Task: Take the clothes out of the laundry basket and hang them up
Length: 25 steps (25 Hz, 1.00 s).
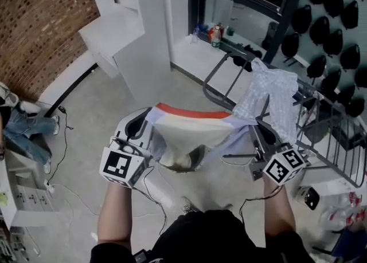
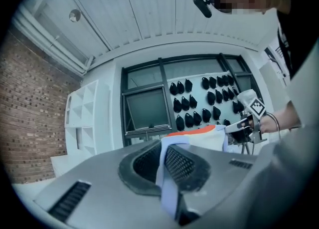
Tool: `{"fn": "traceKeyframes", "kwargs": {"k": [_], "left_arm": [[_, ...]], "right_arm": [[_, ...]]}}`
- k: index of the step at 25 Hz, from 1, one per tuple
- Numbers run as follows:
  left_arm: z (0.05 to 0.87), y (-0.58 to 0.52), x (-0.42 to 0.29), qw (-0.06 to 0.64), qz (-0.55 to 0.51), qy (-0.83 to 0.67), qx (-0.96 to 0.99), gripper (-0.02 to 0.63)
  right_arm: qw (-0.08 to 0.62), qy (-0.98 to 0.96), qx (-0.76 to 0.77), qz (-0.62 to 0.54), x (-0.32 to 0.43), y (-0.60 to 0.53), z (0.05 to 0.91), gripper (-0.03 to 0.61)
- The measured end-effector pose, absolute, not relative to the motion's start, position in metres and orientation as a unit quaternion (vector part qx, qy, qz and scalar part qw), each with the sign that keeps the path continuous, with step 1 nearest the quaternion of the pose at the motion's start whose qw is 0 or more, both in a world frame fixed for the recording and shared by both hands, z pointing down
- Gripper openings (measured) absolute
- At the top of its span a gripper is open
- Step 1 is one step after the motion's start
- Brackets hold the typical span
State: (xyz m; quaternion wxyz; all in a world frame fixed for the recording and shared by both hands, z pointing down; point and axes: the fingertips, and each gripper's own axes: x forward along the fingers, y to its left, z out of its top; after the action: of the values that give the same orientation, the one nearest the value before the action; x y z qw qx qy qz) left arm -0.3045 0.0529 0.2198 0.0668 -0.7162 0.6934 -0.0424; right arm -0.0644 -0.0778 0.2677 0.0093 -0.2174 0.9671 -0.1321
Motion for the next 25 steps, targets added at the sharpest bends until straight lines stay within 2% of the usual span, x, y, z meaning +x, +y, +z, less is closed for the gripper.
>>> {"fn": "traceKeyframes", "kwargs": {"k": [14,25], "left_arm": [[0.2,-0.047,-0.066,0.05,-0.026,0.59,-0.806,0.012],[0.195,-0.098,0.122,0.071,-0.019,0.505,-0.86,0.012]], "right_arm": [[0.058,0.926,-0.356,-0.11,0.203,-0.097,0.225,0.008],[0.081,0.885,-0.451,-0.076,0.397,-0.1,0.2,0.008]]}}
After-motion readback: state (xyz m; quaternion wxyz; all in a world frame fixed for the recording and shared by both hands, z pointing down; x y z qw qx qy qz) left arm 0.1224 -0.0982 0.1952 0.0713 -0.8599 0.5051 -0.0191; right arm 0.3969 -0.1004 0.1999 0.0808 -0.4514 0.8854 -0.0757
